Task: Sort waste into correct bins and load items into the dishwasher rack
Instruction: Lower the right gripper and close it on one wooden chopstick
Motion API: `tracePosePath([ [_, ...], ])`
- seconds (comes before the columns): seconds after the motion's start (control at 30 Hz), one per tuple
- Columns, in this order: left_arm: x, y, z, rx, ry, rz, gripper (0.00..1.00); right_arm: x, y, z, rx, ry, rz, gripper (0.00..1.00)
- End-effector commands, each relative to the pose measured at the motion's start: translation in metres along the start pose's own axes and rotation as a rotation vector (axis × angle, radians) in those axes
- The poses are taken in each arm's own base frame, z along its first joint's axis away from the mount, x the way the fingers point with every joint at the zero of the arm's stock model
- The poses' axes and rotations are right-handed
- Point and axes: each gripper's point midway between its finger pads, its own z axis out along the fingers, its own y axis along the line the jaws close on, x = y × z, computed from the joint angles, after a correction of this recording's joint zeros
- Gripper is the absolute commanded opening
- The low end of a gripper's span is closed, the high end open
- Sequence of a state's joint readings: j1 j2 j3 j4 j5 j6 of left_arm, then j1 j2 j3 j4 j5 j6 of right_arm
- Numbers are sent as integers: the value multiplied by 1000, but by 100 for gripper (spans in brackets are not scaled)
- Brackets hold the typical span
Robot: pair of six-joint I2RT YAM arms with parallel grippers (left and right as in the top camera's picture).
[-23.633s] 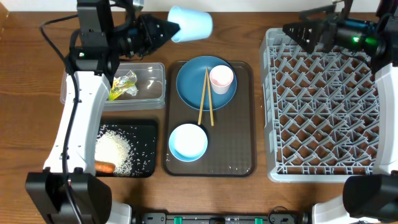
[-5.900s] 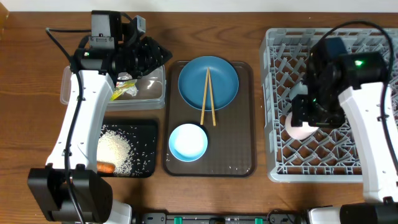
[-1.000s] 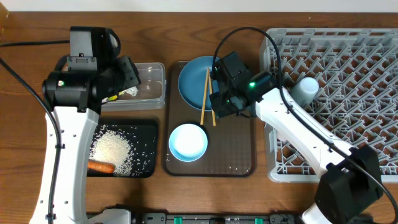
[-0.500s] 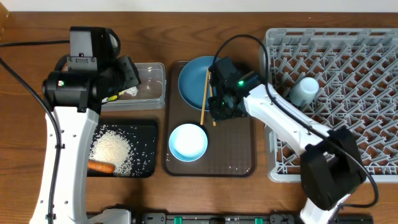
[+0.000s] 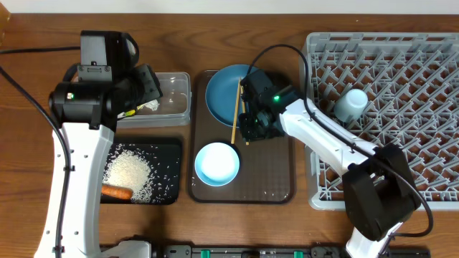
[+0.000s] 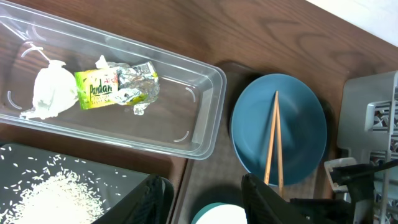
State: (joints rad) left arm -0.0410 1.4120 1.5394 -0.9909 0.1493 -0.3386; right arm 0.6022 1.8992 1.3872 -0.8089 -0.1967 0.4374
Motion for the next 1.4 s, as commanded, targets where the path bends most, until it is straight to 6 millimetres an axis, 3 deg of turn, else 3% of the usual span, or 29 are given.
tracePosePath([
  [0.0,-4,2,-3,-15,-15,17,44,6,2,6,-6,16,32,31],
  [0.53,-4,2,-3,-15,-15,17,44,3,5,7,-13,2,26,16],
  [1.37,-4,2,-3,-15,-15,17,44,5,-1,14,2,-7,26,12],
])
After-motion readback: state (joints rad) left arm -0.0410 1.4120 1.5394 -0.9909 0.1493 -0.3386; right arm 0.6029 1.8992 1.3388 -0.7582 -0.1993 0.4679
